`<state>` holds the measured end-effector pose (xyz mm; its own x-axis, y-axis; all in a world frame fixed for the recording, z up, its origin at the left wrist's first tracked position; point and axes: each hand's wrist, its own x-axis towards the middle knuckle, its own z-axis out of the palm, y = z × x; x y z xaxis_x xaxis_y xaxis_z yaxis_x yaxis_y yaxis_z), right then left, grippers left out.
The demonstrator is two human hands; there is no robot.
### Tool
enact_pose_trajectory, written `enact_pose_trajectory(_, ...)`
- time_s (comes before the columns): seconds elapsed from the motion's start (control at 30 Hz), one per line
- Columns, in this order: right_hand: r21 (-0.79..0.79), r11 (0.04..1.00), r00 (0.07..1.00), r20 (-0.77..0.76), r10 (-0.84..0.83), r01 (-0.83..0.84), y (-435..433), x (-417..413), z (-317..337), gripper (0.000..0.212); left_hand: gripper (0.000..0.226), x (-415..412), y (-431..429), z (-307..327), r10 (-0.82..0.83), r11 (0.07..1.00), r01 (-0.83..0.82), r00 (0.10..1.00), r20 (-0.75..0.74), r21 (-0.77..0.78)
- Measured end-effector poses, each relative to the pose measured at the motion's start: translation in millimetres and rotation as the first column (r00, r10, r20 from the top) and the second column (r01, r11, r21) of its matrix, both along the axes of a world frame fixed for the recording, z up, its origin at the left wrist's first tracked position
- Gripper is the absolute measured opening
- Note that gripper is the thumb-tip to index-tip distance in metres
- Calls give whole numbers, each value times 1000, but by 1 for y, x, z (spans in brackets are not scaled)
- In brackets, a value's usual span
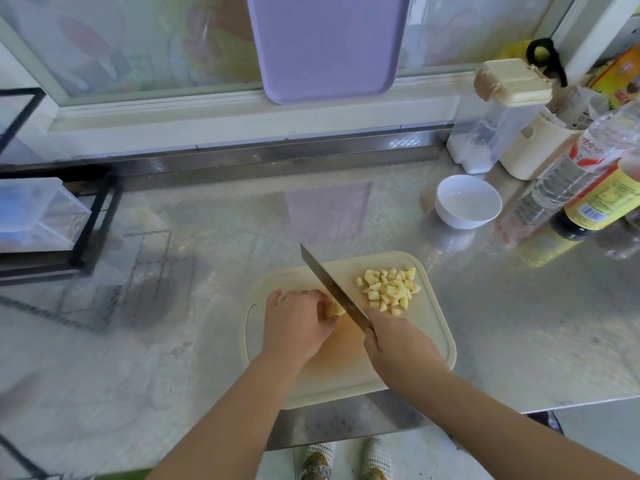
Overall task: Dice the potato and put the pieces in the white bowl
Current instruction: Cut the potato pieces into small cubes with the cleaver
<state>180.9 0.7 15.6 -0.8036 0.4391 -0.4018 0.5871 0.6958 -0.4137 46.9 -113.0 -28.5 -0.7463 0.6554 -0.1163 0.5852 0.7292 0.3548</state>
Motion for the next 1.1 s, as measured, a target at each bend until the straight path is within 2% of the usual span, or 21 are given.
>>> enact_pose_trajectory(0.37,38,998,995,93,38,-42,-3,-4,1,22,23,0,1,-3,29,1000,-29,1000,7,8)
enact_pose_trajectory(0.7,35,997,985,163,55,-61,-5,-14,-25,20,26,4,2,0,16,1000,-16,1000,-18,22)
enact_pose_trajectory(0.93,-27,1000,987,157,17,-13,-6,-16,-31,19,28,3,1,4,-12,996,7,998,-56,-86)
enact_pose_trajectory(1.1,-73,997,990,143,-12,23,3,-17,-31,13,42,6,7,8,-52,984,39,996,-70,-171)
